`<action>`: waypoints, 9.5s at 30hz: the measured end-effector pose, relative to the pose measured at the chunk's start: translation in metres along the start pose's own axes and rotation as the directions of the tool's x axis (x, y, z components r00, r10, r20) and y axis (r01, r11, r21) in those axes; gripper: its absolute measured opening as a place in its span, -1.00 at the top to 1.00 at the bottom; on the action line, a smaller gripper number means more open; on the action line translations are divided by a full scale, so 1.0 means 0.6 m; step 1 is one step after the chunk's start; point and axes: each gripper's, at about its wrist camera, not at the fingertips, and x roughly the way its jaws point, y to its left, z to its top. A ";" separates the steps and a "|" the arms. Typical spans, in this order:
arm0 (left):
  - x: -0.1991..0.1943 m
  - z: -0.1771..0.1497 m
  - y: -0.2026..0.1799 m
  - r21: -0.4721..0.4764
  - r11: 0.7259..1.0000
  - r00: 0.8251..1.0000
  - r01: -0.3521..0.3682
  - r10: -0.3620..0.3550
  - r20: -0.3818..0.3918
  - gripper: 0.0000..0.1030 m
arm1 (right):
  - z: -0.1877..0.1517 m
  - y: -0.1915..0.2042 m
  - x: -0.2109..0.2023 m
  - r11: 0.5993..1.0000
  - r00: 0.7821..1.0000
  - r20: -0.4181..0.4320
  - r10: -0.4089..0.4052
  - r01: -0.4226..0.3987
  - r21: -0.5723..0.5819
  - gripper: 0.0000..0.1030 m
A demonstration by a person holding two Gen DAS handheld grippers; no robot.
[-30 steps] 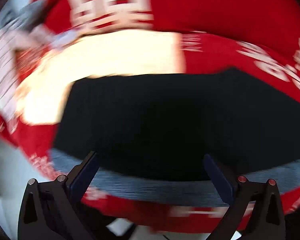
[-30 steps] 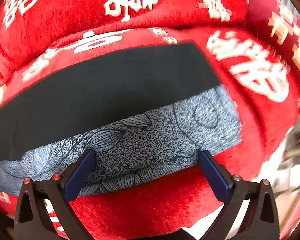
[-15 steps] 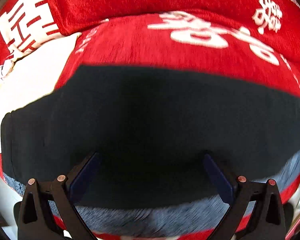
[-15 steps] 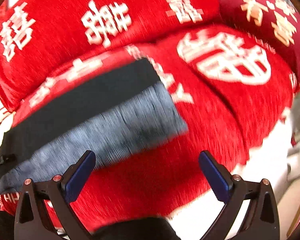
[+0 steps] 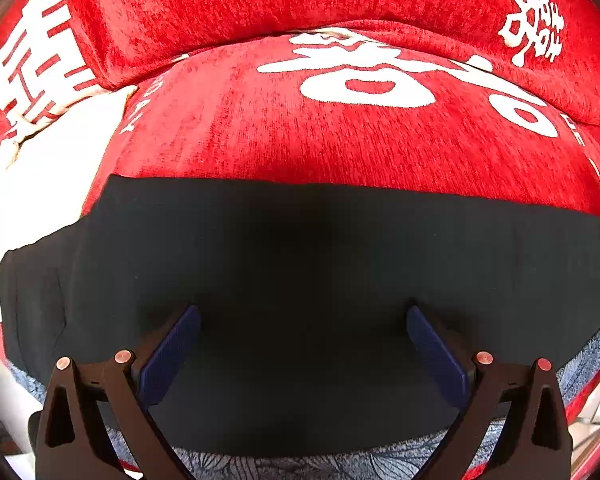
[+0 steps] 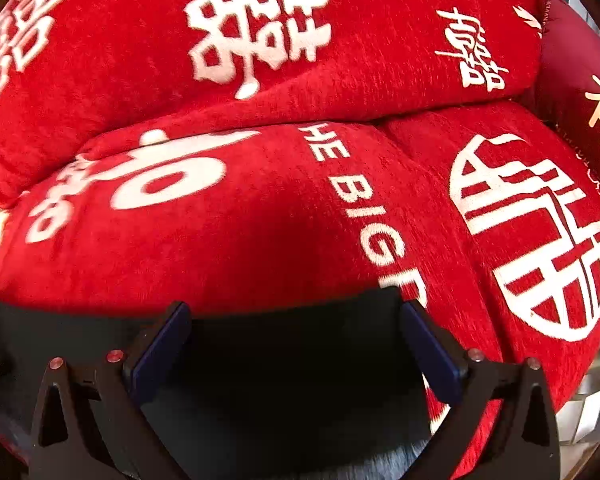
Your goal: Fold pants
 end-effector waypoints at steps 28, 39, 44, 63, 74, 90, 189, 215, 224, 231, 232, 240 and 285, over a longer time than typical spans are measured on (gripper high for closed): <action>-0.008 -0.003 -0.173 0.107 0.989 0.993 0.106 -0.101 -0.053 -1.00 | -0.188 -0.075 -0.047 0.893 0.913 0.167 0.372 -0.401 0.204 -0.81; 0.012 0.060 -0.169 0.038 0.996 0.993 0.086 -0.083 -0.079 -1.00 | -0.177 -0.081 -0.032 0.855 0.902 0.188 0.388 -0.429 0.290 -0.53; -0.011 -0.011 -0.164 0.065 0.995 0.993 0.077 -0.070 -0.093 -1.00 | -0.150 -0.069 -0.017 0.884 0.921 0.155 0.358 -0.388 0.261 -0.21; -0.035 -0.054 -0.144 0.042 0.994 0.992 0.102 -0.099 -0.073 -1.00 | -0.121 0.047 -0.178 0.984 0.947 0.265 0.180 -0.178 -0.031 0.66; -0.068 -0.062 -0.014 -0.009 0.994 0.994 0.106 -0.106 0.018 -1.00 | -0.135 0.179 -0.238 0.977 0.936 0.337 0.099 -0.027 -0.213 0.66; -0.042 -0.088 0.279 -0.236 0.968 0.996 0.089 -0.079 0.052 -1.00 | -0.210 0.441 -0.225 0.857 0.938 0.332 0.097 0.092 -0.508 0.67; -0.062 -0.146 0.232 -0.135 0.983 0.992 0.121 -0.113 0.061 -1.00 | -0.264 0.286 -0.147 0.907 0.918 -0.061 0.393 -0.398 -0.141 -0.85; -0.023 -0.256 0.482 -0.442 0.896 0.997 0.048 -0.019 0.071 -1.00 | -0.179 0.520 -0.180 0.839 0.956 0.061 0.286 -0.219 -0.499 -0.99; -0.030 -0.285 0.545 -0.448 0.877 0.983 0.172 -0.125 0.132 -1.00 | -0.157 0.822 -0.106 0.470 0.855 -0.296 0.426 -0.488 -0.735 -0.97; -0.036 -0.304 0.630 -0.490 0.850 0.980 0.191 -0.133 0.150 -1.00 | -0.181 0.999 -0.026 0.257 0.731 -0.561 0.389 -0.670 -0.696 -0.97; -0.035 -0.309 0.640 -0.482 0.853 0.978 0.201 -0.144 0.154 -1.00 | -0.190 1.019 -0.013 0.226 0.711 -0.602 0.364 -0.694 -0.684 -0.97; -0.031 -0.320 0.729 -0.434 0.831 0.935 0.347 -0.271 0.229 -1.00 | -0.208 1.027 -0.020 0.093 0.667 -0.668 0.329 -0.727 -0.680 0.54; -0.160 -0.141 0.573 -0.049 0.932 0.930 0.358 -0.352 0.105 0.51 | -0.405 0.690 -0.155 0.212 0.978 0.100 0.182 0.060 -0.975 -0.04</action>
